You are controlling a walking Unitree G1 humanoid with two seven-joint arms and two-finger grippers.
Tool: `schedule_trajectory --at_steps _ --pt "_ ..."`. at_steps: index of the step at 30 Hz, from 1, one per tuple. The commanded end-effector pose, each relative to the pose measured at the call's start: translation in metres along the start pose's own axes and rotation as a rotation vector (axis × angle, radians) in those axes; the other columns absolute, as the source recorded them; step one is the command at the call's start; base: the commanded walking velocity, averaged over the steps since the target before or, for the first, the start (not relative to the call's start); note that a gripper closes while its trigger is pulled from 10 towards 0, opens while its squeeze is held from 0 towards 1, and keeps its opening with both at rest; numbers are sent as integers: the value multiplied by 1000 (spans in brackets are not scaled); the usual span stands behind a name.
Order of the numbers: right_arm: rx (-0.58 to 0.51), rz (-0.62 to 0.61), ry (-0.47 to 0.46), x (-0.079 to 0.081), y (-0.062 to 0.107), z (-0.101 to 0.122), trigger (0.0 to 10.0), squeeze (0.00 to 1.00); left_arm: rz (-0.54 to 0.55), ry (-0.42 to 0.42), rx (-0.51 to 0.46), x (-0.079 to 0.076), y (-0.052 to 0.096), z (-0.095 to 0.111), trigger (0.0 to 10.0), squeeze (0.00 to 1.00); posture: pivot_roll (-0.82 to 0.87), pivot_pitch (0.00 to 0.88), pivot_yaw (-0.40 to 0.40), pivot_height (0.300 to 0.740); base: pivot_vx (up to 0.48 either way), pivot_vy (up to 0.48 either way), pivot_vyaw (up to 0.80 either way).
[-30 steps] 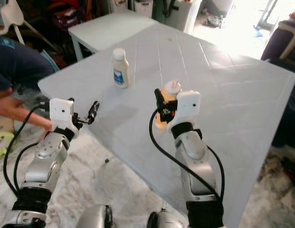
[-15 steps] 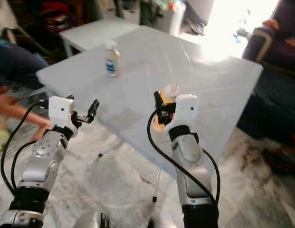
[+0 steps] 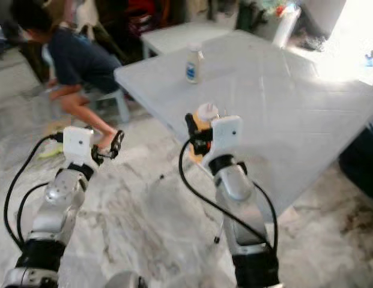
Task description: Restocking fridge
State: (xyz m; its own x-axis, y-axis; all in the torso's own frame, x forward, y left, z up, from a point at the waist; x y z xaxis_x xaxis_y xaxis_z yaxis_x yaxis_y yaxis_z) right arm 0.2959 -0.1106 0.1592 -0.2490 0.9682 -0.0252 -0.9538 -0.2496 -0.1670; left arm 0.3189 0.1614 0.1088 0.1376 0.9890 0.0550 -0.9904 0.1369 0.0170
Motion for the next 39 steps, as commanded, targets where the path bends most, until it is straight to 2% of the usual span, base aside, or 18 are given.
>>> schedule_trajectory --at_steps 1,13,14,18,28,31,37,39 --pt "-25 26 -1 7 -4 5 10000 0 27 -15 2 5 -1 1 10000 0 -76 0 -15 740 0 0 800" --pt "-25 41 -11 13 -5 1 10000 0 46 -8 10 7 -2 -2 10000 0 -70 0 -12 740 0 426 800" --pt "-17 33 -13 12 -3 -3 10000 0 69 -9 40 13 5 -13 10000 0 -66 0 -16 740 0 480 800" --pt "-2 13 -16 6 -1 -8 10000 0 94 -15 60 18 15 -21 10000 0 -51 0 -26 740 0 480 800" --pt "-33 51 0 11 -13 -2 10000 0 111 -30 34 19 9 -14 10000 0 -31 0 -27 740 0 480 800" --pt "-36 51 9 11 -13 -1 10000 0 108 -37 34 19 9 -13 10000 0 -31 0 -25 740 0 97 800" --pt "-22 39 12 8 -5 -6 10000 0 164 -69 54 36 19 -13 10000 0 7 0 -38 740 0 375 800" --pt "-2 43 8 6 -4 -14 10000 0 194 -81 52 42 28 -16 10000 0 21 0 -48 740 0 480 797"
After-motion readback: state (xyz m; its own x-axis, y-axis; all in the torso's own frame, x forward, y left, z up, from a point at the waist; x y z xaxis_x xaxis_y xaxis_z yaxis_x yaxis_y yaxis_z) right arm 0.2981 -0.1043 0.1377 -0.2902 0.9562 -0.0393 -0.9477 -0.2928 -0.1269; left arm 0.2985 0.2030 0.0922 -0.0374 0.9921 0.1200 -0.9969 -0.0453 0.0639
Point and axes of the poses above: a point about 5 cm out from each wrist's last joint towards the gripper, its own y axis pointing back from the gripper into the wrist, its own z axis along the axis of the wrist's last joint, x = y × z, the point moved 1 cm from there along -y, pointing out of the wrist towards the gripper, and after that the axes turned 2 degrees about y, right-handed, at the moved point
